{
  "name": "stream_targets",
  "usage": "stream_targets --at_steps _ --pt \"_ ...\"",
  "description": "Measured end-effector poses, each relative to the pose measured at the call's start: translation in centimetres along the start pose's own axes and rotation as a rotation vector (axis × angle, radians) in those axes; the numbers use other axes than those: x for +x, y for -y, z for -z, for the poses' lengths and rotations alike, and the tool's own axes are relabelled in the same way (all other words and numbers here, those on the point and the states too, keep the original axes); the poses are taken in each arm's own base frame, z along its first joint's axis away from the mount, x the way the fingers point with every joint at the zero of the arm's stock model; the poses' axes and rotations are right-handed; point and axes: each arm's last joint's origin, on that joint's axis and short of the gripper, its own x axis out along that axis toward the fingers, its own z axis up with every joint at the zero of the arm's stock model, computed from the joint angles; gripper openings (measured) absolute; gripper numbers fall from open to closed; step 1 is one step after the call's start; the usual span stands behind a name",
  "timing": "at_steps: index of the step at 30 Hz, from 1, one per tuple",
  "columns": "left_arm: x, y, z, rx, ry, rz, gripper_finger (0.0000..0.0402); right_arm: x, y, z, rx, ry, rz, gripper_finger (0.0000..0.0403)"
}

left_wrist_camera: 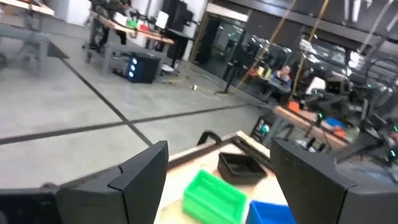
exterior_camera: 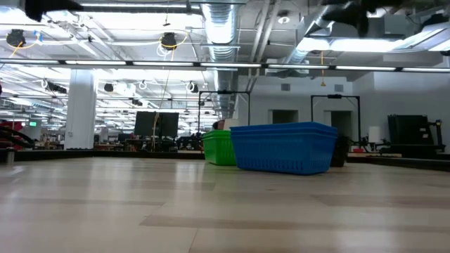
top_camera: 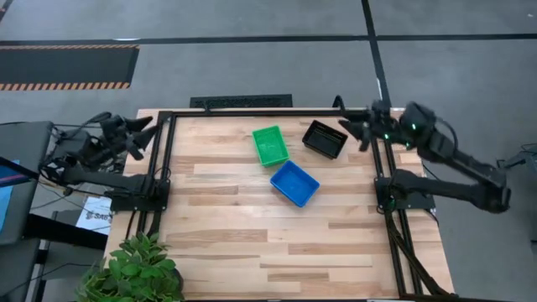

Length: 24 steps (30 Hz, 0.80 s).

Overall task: Stack baskets by color
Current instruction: Return to Home Position

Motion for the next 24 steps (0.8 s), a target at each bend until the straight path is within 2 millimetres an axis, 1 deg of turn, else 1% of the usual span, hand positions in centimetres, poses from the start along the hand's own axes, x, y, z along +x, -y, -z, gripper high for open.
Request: stream_targets --at_steps 3,7,11,14,17,20,23,24 --pt "0.3 -0.5 2.3 -0.021 -0.023 0.021 0.027 -1.5 0.6 3.4 0.047 0.072 -0.054 0.0196" --pt "1.3 -1.1 5.8 -0.047 -0.05 0.015 0.027 -3.2 1.1 7.0 0.088 0.159 -0.15 0.0194" --pt "2.6 -0.9 8.7 -0.035 -0.077 0.034 0.027 -4.3 1.5 10.0 0.088 0.209 -0.207 0.0192" --pt "3.4 -0.6 10.5 -0.014 -0.111 0.043 0.027 -4.9 1.7 11.6 0.075 0.244 -0.274 0.0193" --pt "4.3 -0.5 12.5 0.006 -0.129 0.074 0.027 -4.7 1.8 13.3 0.059 0.262 -0.333 0.0195" --pt "5.0 -0.2 13.8 0.016 -0.118 0.126 0.027 -4.3 1.8 14.7 0.033 0.275 -0.377 0.0197" --pt "5.6 -0.1 15.5 0.034 -0.129 0.15 0.027 -3.8 2.1 16.4 0.045 0.236 -0.355 0.0197" --pt "5.8 -0.2 16.0 0.033 -0.128 0.154 0.027 -3.8 2.0 16.4 0.047 0.236 -0.338 0.0197"
